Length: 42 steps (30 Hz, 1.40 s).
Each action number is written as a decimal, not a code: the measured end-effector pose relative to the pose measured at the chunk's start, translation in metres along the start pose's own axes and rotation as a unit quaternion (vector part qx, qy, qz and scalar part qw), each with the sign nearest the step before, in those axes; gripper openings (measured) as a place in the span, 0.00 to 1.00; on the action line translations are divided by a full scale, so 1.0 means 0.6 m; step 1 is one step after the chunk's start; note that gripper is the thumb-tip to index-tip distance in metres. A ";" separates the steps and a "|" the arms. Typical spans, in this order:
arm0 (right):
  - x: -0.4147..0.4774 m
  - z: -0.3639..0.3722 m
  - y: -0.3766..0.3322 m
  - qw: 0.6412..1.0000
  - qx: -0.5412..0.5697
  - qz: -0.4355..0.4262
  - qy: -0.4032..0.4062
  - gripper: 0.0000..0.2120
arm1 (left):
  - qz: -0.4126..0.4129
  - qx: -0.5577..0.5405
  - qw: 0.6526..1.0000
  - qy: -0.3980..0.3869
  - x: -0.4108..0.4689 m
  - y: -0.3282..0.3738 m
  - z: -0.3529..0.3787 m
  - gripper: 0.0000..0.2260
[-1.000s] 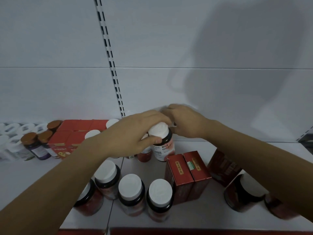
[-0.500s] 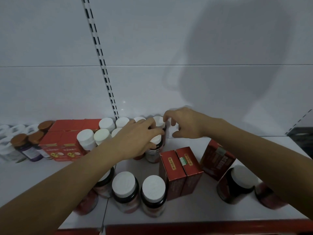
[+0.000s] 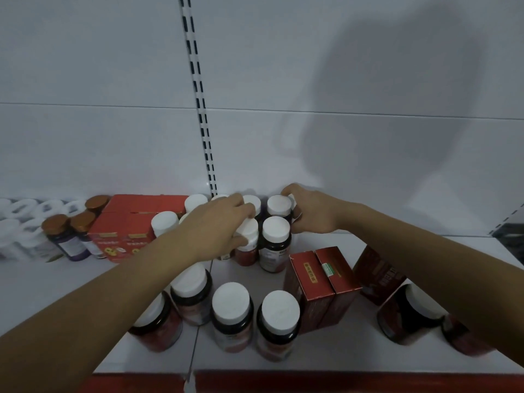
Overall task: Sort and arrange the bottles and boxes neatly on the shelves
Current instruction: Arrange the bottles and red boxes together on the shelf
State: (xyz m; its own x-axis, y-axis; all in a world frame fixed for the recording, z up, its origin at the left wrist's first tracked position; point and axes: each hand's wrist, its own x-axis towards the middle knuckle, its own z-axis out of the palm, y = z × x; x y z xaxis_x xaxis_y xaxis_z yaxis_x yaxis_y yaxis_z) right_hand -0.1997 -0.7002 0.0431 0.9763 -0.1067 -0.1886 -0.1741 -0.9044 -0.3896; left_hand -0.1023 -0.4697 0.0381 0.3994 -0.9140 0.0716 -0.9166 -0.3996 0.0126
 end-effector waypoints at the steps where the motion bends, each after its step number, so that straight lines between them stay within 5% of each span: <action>1: 0.001 0.001 0.000 1.000 0.002 0.000 0.006 0.35 | 0.000 -0.003 1.000 0.000 0.000 0.000 -0.001 0.23; 11: -0.020 0.009 -0.008 0.998 0.026 0.042 0.025 0.39 | 0.015 -0.014 1.000 0.001 -0.006 -0.005 -0.002 0.24; 16: -0.069 -0.001 -0.073 0.976 -0.180 -0.014 0.120 0.19 | 0.043 -0.037 0.998 0.039 -0.039 -0.017 -0.019 0.26; 20: -0.106 0.018 -0.149 0.970 -0.186 -0.125 0.089 0.11 | 0.039 -0.022 0.999 0.016 -0.092 -0.047 -0.046 0.15; 23: -0.123 0.041 -0.193 0.954 -0.222 -0.192 0.066 0.17 | 0.027 -0.065 0.996 -0.055 -0.138 -0.068 -0.059 0.07; 28: -0.141 0.091 -0.223 0.945 -0.239 -0.222 -0.004 0.26 | 0.046 -0.093 0.985 -0.138 -0.179 -0.056 -0.035 0.21; 35: -0.140 0.025 -0.220 0.966 -0.159 -0.182 0.092 0.22 | 0.011 -0.149 0.986 -0.071 -0.171 -0.060 -0.043 0.22; 42: -0.144 -0.106 -0.114 0.950 -0.058 -0.078 0.297 0.24 | -0.084 -0.309 0.932 0.173 -0.128 -0.025 -0.097 0.21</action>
State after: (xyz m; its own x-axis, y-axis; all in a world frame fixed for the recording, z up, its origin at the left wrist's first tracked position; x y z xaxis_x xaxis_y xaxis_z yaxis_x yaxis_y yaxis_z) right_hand -0.2639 -0.6554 0.1432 0.8952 -0.1509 0.4193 -0.0393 -0.9640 -0.2629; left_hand -0.1202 -0.3895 0.0906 0.6059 -0.7227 0.3325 -0.7199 -0.3202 0.6159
